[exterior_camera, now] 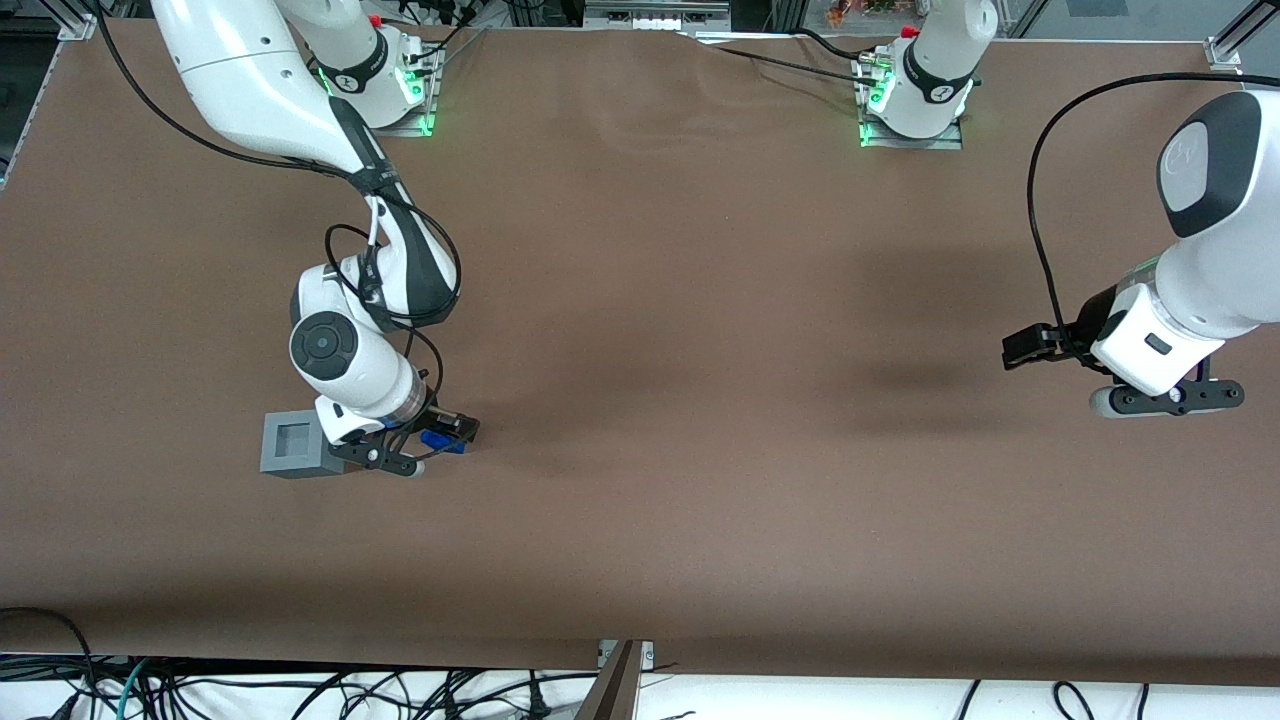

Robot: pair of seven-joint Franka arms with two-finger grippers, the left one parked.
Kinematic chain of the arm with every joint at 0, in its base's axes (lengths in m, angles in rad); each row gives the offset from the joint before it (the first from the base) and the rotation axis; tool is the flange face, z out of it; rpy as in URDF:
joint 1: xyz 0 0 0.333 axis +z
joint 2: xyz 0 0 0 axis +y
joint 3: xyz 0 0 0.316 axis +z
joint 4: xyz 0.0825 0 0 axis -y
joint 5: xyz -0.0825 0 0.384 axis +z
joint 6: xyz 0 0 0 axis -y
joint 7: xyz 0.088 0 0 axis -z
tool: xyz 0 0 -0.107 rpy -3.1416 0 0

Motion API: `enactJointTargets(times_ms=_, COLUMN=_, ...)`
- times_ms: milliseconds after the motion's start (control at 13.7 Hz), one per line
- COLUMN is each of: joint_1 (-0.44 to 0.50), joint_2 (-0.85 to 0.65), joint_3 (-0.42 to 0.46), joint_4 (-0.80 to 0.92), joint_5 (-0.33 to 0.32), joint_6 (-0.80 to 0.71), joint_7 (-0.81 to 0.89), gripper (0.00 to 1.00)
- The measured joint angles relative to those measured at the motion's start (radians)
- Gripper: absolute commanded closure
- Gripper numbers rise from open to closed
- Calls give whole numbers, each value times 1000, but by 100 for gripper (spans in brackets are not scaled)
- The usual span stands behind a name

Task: Insert blue part into gray base with right arm
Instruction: 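Close the right gripper on the blue part and lift it, then carry the blue part over the gray base's opening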

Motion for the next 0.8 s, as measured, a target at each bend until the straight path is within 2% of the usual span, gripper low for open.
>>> enactJointTargets(times_ms=146, joint_1=-1, joint_2=2, joint_3=-2, joint_4=0, joint_5=0, joint_6=2, joint_7=-18, gripper=52)
enactJointTargets(times_ms=291, joint_1=-4, joint_2=2, joint_3=-4, joint_4=0, joint_5=0, joint_6=2, joint_7=-31, gripper=69)
enactJointTargets(times_ms=510, joint_1=-12, joint_2=-4, joint_3=-7, joint_4=4, joint_5=0, joint_6=-15, joint_7=-80, gripper=70)
enactJointTargets(times_ms=801, joint_1=-62, joint_2=-84, joint_3=-18, joint_4=42, joint_5=0, joint_6=-192, joint_7=-289, gripper=70)
